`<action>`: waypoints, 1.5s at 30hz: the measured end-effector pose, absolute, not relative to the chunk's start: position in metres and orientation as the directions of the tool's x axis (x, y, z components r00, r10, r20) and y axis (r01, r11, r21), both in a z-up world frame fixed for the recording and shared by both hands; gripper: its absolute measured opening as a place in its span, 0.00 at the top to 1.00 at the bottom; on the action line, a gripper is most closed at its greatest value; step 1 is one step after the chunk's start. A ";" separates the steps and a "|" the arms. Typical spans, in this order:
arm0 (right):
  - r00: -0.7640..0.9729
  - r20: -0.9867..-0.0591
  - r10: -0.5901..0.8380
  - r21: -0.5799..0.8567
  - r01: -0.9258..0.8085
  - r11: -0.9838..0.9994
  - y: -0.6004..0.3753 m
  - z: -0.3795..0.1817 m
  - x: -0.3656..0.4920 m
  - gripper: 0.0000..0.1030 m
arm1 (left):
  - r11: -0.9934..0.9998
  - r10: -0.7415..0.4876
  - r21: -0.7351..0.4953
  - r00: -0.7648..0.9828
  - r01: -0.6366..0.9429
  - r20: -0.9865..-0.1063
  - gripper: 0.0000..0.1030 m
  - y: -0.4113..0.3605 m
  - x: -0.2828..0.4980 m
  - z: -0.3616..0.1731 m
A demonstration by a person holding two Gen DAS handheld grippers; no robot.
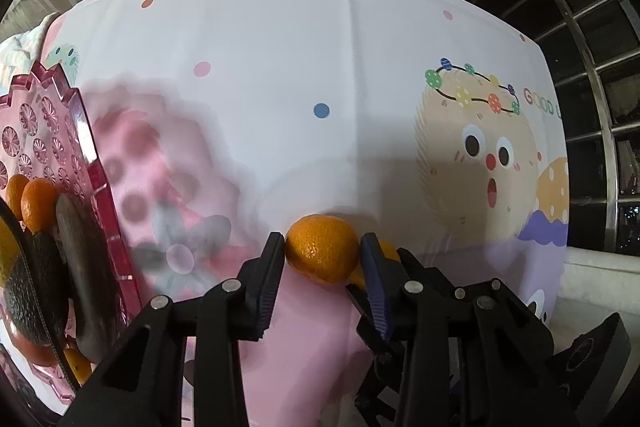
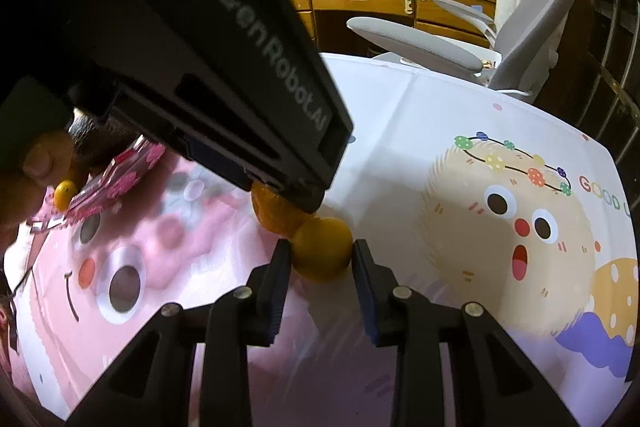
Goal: Organize fruits
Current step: 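Grasp a mandarin on the cloth with left tool while right tool grasps the other mandarin, then carry both mandarins over the pink bowl and open both tools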
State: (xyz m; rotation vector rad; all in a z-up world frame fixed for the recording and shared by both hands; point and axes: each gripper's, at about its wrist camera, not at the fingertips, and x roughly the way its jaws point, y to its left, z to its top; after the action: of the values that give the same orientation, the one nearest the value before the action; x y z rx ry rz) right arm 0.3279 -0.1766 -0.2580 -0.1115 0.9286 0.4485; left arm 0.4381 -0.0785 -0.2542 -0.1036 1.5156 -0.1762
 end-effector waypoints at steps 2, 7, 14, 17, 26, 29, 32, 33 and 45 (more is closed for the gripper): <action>0.507 -0.801 0.317 0.083 -0.430 0.899 -0.177 -0.257 0.323 0.70 | 0.982 -0.181 -0.179 0.042 0.052 -0.983 0.64 -0.079 0.434 -0.251; 0.496 -0.820 0.284 0.043 -0.442 0.896 -0.180 -0.254 0.305 0.70 | 0.979 -0.200 -0.198 0.029 0.058 -0.979 0.64 -0.080 0.417 -0.243; 0.488 -0.840 0.235 0.002 -0.430 0.903 -0.188 -0.246 0.277 0.70 | 0.971 -0.230 -0.227 0.045 0.076 -0.972 0.64 -0.071 0.388 -0.222; 0.492 -0.844 0.214 -0.011 -0.415 0.910 -0.188 -0.242 0.267 0.70 | 0.969 -0.237 -0.232 0.056 0.089 -0.970 0.64 -0.062 0.376 -0.211; 0.532 -0.825 0.192 -0.019 -0.364 0.931 -0.173 -0.209 0.240 0.70 | 0.956 -0.277 -0.261 0.126 0.135 -0.953 0.64 -0.018 0.338 -0.166; 0.556 -0.808 0.192 -0.012 -0.341 0.940 -0.162 -0.193 0.237 0.70 | 0.949 -0.299 -0.277 0.149 0.150 -0.943 0.64 0.000 0.329 -0.153; 0.579 -0.792 0.192 -0.001 -0.316 0.949 -0.149 -0.177 0.232 0.70 | 0.936 -0.339 -0.314 0.168 0.157 -0.926 0.64 0.022 0.319 -0.139; 0.587 -0.787 0.190 0.001 -0.308 0.952 -0.143 -0.173 0.230 0.70 | 0.933 -0.347 -0.321 0.180 0.162 -0.920 0.64 0.028 0.317 -0.135; 0.634 -0.744 0.210 0.044 -0.268 0.962 -0.077 -0.139 0.233 0.70 | 0.918 -0.390 -0.349 0.268 0.190 -0.881 0.63 0.108 0.302 -0.116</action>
State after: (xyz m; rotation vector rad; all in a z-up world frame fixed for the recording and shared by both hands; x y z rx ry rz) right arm 0.2330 -0.0769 -0.1386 -0.0733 0.8405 0.2739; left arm 0.3022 0.1082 -0.1160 -0.1868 1.2407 -0.3946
